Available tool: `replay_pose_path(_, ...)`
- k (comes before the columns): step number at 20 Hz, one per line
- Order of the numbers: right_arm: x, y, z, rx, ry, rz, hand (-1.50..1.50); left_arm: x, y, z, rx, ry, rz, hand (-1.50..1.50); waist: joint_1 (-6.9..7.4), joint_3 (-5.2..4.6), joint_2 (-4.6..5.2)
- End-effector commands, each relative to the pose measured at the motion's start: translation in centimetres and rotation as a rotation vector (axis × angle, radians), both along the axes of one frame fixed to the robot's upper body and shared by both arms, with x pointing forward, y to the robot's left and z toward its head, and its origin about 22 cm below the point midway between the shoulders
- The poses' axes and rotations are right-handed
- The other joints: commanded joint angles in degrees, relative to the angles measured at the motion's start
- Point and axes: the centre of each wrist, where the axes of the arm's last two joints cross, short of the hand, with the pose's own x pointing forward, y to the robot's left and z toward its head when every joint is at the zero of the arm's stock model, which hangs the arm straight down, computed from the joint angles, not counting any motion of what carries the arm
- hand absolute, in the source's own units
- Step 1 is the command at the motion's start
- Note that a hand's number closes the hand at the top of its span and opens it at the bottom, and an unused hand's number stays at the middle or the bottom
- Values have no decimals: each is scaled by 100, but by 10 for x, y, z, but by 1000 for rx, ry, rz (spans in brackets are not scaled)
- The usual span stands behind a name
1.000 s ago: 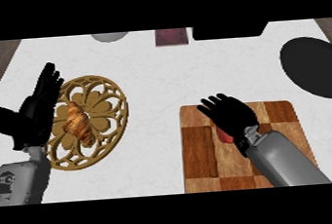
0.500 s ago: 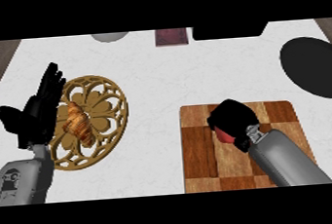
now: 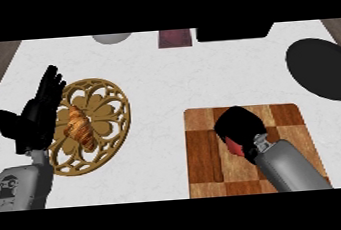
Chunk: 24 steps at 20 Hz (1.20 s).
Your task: Pick the bell pepper from the cutting board and place it in the pan
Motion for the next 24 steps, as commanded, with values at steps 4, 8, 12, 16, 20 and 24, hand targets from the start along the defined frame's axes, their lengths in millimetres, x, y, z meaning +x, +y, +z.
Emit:
replay_pose_path(4, -39, -52, -26, 248, 37, -389, 150, -8, 10, -11, 2, 8, 41, 0, -200, 11, 3)
replay_pose_path(8, -45, -53, 16, 350, -230, -435, 150, -8, 16, -5, 4, -2, 30, 0, -111, 10, -1)
replay_pose_path(12, -56, -59, 46, 496, -474, -442, 150, -14, 4, -13, 0, 18, 22, 0, -99, 12, -4)
replay_pose_path(16, -66, -75, 75, 629, -542, -499, 150, -4, -7, -14, -16, 12, -1, 0, -70, 10, 21)
replay_pose_path(20, -55, -92, 90, 663, -615, -589, 150, -6, 2, -8, 10, -4, -16, 0, 3, 10, 25)
replay_pose_path(24, -31, -126, 123, 868, -610, -657, 150, -9, 13, -6, -1, -6, -7, 0, 40, 11, 35)
